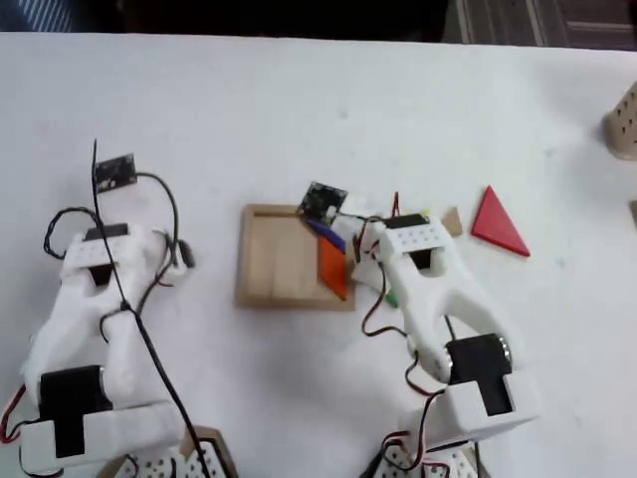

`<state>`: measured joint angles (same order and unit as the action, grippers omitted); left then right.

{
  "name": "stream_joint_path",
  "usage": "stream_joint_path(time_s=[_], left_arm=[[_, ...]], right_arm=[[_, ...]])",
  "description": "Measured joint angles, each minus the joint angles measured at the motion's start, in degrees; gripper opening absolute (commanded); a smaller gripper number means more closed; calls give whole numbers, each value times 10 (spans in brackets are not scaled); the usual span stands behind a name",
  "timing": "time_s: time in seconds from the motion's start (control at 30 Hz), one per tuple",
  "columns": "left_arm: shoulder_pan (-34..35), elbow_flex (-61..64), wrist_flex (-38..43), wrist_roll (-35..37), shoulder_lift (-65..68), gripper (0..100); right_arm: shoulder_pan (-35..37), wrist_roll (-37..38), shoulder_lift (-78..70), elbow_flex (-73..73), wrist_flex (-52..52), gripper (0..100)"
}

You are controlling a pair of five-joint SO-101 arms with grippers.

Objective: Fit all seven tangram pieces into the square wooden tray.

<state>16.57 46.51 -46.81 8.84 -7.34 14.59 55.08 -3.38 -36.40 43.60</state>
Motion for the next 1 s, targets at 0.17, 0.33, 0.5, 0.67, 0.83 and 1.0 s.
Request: stream_joint_path(time_s=[0.17, 0.33, 0.5, 0.67, 0.83, 1.0], left_arm=[[0, 0, 2, 0, 0, 234], [0, 0, 2, 0, 0, 234], [0, 0, 2, 0, 0, 234], [0, 0, 2, 0, 0, 234], [0, 0, 2, 0, 0, 234], [0, 0, 2, 0, 0, 234]], right_arm=[[-2, -66, 0, 0, -26, 17], [-13, -143, -1, 25, -2, 17], [0, -241, 40, 91, 114, 17], [77, -322, 56, 130, 171, 19], [170, -382, 56, 131, 124, 22], [206, -425, -11, 132, 38, 117]])
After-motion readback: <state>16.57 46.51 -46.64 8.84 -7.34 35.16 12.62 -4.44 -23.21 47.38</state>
